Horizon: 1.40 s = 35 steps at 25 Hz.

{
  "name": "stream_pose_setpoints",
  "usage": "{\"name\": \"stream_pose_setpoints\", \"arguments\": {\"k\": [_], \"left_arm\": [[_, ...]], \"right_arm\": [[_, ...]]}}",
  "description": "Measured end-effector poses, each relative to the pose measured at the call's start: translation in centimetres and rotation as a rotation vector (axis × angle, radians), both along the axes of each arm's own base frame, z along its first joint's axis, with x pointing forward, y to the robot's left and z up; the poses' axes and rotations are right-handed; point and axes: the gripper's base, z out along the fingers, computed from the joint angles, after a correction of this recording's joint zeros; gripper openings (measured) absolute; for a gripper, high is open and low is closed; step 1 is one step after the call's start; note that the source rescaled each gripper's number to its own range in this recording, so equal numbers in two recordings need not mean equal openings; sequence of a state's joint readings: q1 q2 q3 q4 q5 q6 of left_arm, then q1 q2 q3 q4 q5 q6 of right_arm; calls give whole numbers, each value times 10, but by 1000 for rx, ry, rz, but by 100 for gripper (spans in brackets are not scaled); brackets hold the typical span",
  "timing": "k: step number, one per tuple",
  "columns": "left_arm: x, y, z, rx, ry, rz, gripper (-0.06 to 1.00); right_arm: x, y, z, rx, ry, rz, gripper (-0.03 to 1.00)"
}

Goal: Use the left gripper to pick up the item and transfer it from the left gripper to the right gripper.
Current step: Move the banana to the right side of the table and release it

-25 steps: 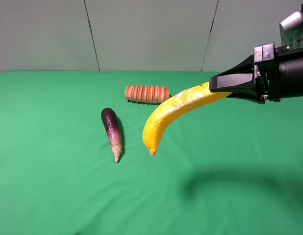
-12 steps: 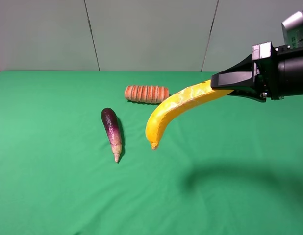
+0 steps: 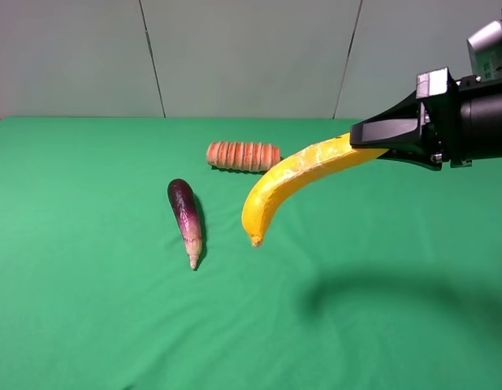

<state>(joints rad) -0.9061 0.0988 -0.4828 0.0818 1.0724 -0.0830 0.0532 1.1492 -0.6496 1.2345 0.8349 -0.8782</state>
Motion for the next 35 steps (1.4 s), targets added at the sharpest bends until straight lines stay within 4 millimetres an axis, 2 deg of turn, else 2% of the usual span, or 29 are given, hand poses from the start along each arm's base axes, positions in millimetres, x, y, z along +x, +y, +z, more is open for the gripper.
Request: {"name": "stream_pose_setpoints", "arguments": {"k": [10,23,28,35], "left_arm": [[0,0,0,-5,-4,48,100],[-2,4,0,-5,-5,646,100],[-3,5,0,-4,-6,785,100],[-12,6,1,-35,-65,860,100]], "right_arm": [[0,-2,-2,-35,-1,-4,0],[10,-12,-5,-95,-25,-154,0],[15,-21,-6,-145,-38,-235,0],[19,-49,-10,-228,-27,-349,0]]}}
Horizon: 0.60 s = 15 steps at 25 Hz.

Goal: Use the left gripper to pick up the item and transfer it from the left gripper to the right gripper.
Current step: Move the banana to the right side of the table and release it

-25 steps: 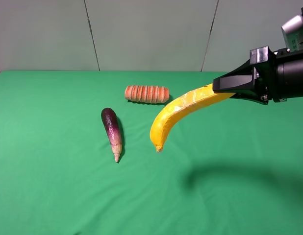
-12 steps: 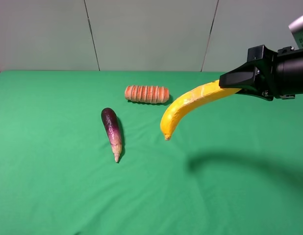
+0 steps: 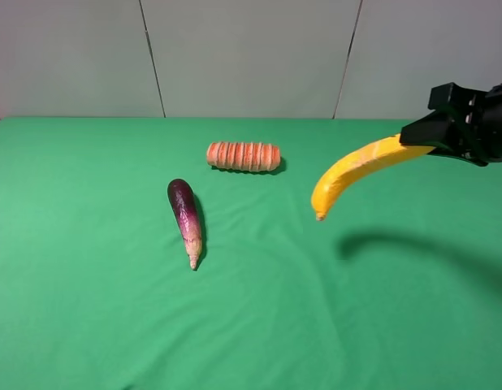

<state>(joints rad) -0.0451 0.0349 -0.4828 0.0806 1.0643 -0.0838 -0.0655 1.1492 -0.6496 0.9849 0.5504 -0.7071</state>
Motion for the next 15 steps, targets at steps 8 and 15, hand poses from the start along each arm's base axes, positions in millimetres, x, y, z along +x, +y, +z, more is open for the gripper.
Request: {"name": "stream_pose_setpoints", "arguments": {"k": [8,15], "left_arm": [[-6,0,0,-1,-42,20,100],[-6,0,0,1,-42,21,100]], "right_arm": [[3,-21,-3,-29,5,-90,0],[30,-32,-11,-26,75,-90,0]]}}
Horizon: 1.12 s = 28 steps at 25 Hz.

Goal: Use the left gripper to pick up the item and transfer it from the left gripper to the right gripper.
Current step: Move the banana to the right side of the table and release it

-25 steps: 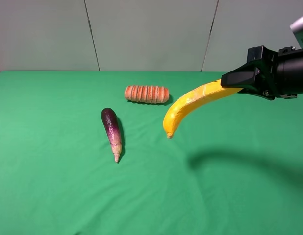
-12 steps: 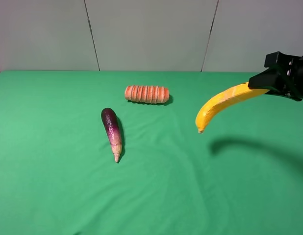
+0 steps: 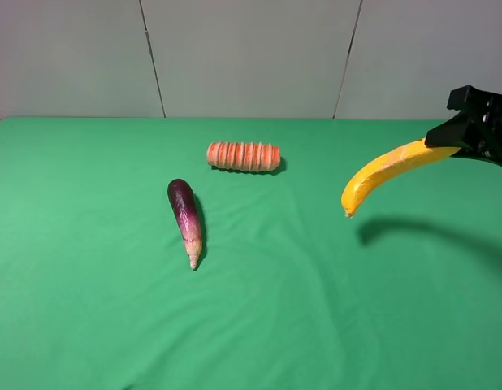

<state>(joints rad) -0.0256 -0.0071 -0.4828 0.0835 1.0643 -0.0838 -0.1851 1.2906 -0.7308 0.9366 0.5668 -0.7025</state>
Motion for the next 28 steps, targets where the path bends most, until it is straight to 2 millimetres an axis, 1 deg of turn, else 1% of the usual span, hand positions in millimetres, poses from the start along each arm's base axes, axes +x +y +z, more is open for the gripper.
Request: {"name": "stream_pose_setpoints", "arguments": {"k": [10,15,22,28], "left_arm": [[0,0,0,0,0,0,100],[0,0,0,0,0,0,100],[0,0,0,0,0,0,100],[0,0,0,0,0,0,100]], "right_arm": [[47,-2,-6,48,97,107,0],[66,-1,-15,89,157,164,0],[78,-1,-29,121,221,200,0],[80,1,-43,152,282,253,0]]}}
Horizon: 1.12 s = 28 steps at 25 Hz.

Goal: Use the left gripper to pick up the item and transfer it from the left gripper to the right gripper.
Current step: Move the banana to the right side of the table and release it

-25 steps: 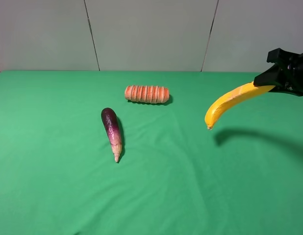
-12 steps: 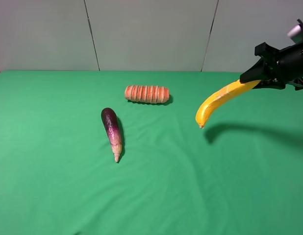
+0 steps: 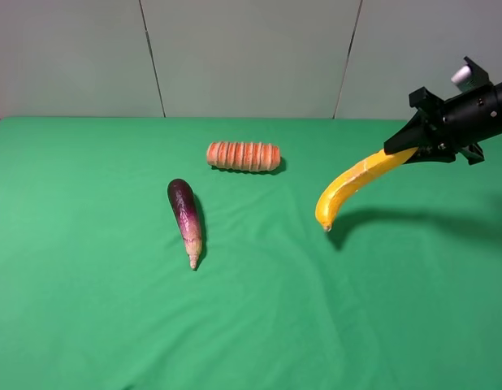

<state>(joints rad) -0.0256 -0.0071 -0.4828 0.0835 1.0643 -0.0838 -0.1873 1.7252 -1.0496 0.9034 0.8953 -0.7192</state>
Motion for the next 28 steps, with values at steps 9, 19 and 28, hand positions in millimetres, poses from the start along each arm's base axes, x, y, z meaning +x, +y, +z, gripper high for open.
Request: {"name": "stream_pose_setpoints", "arguments": {"k": [9,19,28], "left_arm": [[0,0,0,0,0,0,100],[0,0,0,0,1,0,100],[0,0,0,0,1,0,100]], "right_arm": [[1,4,-30,55,113,88,0],[2,4,-50,80,169,115,0],[3,4,-50,80,172,107,0]]}}
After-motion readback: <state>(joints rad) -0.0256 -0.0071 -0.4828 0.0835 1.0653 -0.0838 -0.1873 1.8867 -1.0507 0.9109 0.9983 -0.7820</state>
